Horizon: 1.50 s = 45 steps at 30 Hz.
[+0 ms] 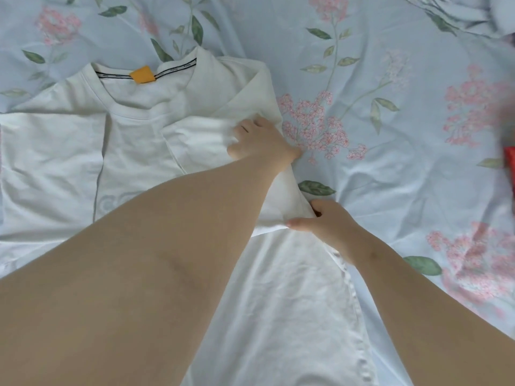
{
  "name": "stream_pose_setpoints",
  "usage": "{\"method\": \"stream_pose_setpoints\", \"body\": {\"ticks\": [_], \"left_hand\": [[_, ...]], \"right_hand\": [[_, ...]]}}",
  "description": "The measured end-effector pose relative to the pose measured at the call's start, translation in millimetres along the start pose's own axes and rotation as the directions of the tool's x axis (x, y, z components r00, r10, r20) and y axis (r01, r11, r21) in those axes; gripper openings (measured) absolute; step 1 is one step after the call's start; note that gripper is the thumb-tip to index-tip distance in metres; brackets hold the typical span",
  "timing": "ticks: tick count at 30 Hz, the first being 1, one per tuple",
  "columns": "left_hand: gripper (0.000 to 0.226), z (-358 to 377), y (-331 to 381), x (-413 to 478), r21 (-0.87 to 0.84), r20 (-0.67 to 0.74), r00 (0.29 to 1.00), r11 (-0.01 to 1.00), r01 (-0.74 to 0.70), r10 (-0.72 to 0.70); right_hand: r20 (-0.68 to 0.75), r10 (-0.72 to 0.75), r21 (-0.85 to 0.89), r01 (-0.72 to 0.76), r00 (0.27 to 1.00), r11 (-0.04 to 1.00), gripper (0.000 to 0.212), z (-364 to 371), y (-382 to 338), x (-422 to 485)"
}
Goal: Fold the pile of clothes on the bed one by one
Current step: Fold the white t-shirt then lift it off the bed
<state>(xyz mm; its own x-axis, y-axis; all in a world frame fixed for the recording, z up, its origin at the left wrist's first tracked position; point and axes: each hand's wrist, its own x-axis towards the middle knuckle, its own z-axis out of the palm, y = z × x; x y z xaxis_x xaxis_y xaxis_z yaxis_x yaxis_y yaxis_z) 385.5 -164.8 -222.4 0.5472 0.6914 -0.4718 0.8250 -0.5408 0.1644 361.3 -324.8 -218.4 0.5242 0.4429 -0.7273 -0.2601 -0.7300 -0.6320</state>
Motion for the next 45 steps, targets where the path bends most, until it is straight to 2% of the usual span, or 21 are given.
{"method": "stream_pose_setpoints", "body": {"ticks": [2, 4, 7, 9, 10, 12, 14, 18, 20, 22, 24, 27, 29, 31, 33, 34, 36, 38, 40, 43, 45], "left_hand": [[0.081, 1.9, 1.2, 5.7, -0.027, -0.026, 0.999, 0.999, 0.026, -0.027], [0.060, -4.2, -4.3, 10.9, -0.102, -0.049, 0.999, 0.995, -0.011, 0.006], [0.035, -25.3, -25.0, 10.7, -0.361, -0.058, 0.998, 0.931, -0.050, 0.031], [0.033, -40.5, -46.5, 7.7, -0.564, -0.030, 0.999, 0.826, 0.007, -0.029], [0.033, -44.1, -60.5, 7.9, -0.656, -0.005, 0.999, 0.754, 0.035, -0.050], [0.036, -56.0, -91.7, 7.3, -0.840, 0.035, 0.997, 0.539, 0.065, -0.065], [0.037, -73.6, -128.1, 0.6, -0.894, 0.000, 0.990, 0.443, 0.062, -0.139], [0.055, -119.4, -206.1, -16.1, -0.900, -0.064, 0.996, 0.434, -0.034, -0.055], [0.061, -137.9, -246.7, -18.0, -0.904, -0.077, 0.995, 0.425, -0.045, -0.058], [0.065, -143.6, -288.5, -15.4, -0.888, -0.095, 0.989, 0.459, -0.031, -0.118], [0.071, -136.7, -328.7, -12.7, -0.870, -0.051, 0.985, 0.492, 0.036, -0.163], [0.085, -109.1, -368.9, -17.0, -0.845, 0.065, 0.983, 0.514, 0.147, -0.174], [0.075, -93.3, -372.7, -27.4, -0.827, 0.060, 0.989, 0.548, 0.127, -0.138], [0.053, -78.9, -368.2, -40.9, -0.730, 0.066, 0.996, 0.677, 0.094, -0.068], [0.027, -69.2, -365.6, -54.2, -0.607, 0.128, 0.992, 0.790, 0.079, 0.000], [0.018, -67.1, -367.7, -58.4, -0.584, 0.137, 0.991, 0.808, 0.074, 0.009], [0.026, -68.2, -376.7, -60.0, -0.601, 0.089, 0.996, 0.797, 0.060, -0.008], [0.028, -74.7, -384.4, -61.3, -0.630, 0.007, 0.999, 0.776, 0.035, -0.039], [0.030, -78.2, -392.9, -64.6, -0.653, -0.078, 0.994, 0.757, 0.008, -0.079], [0.031, -69.7, -411.5, -77.1, -0.751, -0.038, 0.985, 0.655, 0.085, -0.170], [0.051, -58.1, -420.4, -94.4, -0.750, 0.012, 0.985, 0.650, 0.121, -0.170]], "right_hand": [[0.023, -0.007, 0.024, 0.007, 1.000, 1.000, 0.019, -1.4, 0.2, -2.6], [0.041, -0.020, 0.058, 0.018, 0.999, 0.998, 0.022, -1.6, -0.7, -6.1], [0.051, -0.060, 0.055, 0.057, 0.997, 0.997, 0.020, 4.7, -7.0, -15.9], [0.056, -0.114, 0.002, 0.114, 0.992, 0.993, 0.009, 19.3, -15.9, -27.0], [0.075, -0.147, -0.025, 0.150, 0.986, 0.988, 0.012, 30.6, -22.0, -33.9], [0.138, -0.207, -0.044, 0.215, 0.969, 0.976, 0.023, 59.2, -35.7, -47.3], [0.211, -0.258, -0.020, 0.268, 0.943, 0.963, 0.031, 94.2, -49.9, -60.0], [0.328, -0.339, 0.078, 0.332, 0.882, 0.940, 0.041, 169.2, -80.0, -79.0], [0.376, -0.369, 0.061, 0.375, 0.850, 0.925, 0.044, 207.2, -93.7, -85.3], [0.407, -0.374, 0.017, 0.403, 0.833, 0.915, 0.050, 242.3, -104.3, -87.6], [0.431, -0.323, -0.050, 0.380, 0.842, 0.924, 0.058, 270.1, -107.6, -88.2], [0.418, -0.187, -0.241, 0.307, 0.889, 0.921, 0.065, 290.4, -96.1, -87.7], [0.335, -0.147, -0.381, 0.276, 0.931, 0.882, 0.056, 291.0, -84.9, -90.8], [0.244, -0.107, -0.522, 0.223, 0.964, 0.823, 0.034, 286.2, -73.9, -95.3], [0.209, -0.056, -0.684, 0.186, 0.976, 0.706, 0.010, 277.1, -67.3, -101.7], [0.213, -0.019, -0.751, 0.176, 0.977, 0.636, 0.007, 272.7, -66.8, -106.2], [0.241, 0.035, -0.821, 0.184, 0.970, 0.540, 0.011, 268.8, -67.8, -114.6], [0.302, 0.064, -0.781, 0.208, 0.951, 0.589, 0.015, 278.8, -74.3, -126.5], [0.375, 0.073, -0.648, 0.205, 0.924, 0.734, 0.016, 305.5, -79.8, -139.9], [0.432, 0.065, -0.429, 0.142, 0.900, 0.892, 0.012, 357.0, -75.5, -158.0], [0.416, 0.072, -0.413, 0.118, 0.906, 0.903, 0.021, 377.1, -64.5, -164.0]]}}
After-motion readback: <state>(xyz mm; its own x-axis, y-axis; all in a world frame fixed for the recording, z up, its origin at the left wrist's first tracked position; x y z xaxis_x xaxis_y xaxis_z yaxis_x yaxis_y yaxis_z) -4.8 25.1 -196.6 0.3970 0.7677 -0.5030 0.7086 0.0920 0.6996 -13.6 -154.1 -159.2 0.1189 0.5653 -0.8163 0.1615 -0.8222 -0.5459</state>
